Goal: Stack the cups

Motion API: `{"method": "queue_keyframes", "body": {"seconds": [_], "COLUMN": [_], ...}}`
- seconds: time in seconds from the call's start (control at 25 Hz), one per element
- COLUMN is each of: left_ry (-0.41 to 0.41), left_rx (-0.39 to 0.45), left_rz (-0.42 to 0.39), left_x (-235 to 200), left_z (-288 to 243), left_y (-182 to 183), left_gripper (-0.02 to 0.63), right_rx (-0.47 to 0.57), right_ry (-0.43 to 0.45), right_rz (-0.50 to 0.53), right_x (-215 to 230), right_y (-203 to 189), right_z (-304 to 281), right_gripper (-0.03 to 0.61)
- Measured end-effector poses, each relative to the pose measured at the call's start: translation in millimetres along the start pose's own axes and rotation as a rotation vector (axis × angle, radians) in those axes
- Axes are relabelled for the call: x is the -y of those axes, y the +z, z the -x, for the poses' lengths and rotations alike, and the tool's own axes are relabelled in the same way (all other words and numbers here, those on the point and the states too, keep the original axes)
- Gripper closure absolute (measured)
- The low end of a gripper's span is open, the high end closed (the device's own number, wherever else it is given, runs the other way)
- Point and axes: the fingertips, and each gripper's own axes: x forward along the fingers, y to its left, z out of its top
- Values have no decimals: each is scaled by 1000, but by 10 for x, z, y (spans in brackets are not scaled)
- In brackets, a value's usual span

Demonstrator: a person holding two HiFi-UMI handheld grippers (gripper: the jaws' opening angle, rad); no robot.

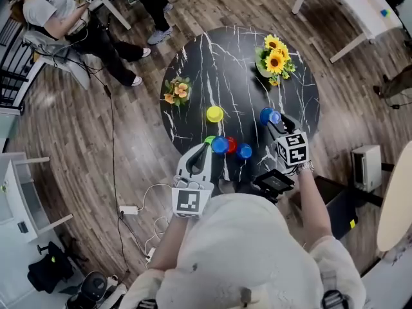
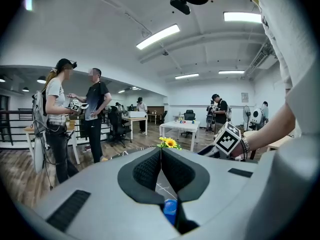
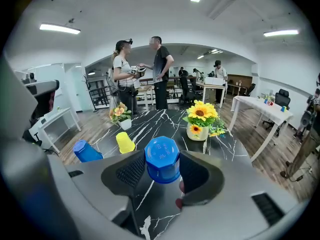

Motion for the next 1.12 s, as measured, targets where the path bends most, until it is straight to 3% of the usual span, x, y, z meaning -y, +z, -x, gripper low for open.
{"method": "queue_keyframes", "body": {"seconds": [0.36,0.68,1.12], "left_ry": [-72,-130,-150], "left_rx": [-4,-23,-37], "left_rz": [12,21,24], "left_x": [-121,-100,-135], "left_z": [-78,-228,-300], "left_y": [-74,-179,-288], "left_gripper": [591,591,591], "right_rx": [24,-17,-54], "right_ry": [16,76,169], "right_rz": [14,63,121], "right_x": [-331,-705,-1013], "right_y": [146,57,-108], "right_z": [283,292,178], "right_gripper": [353,353,353]}}
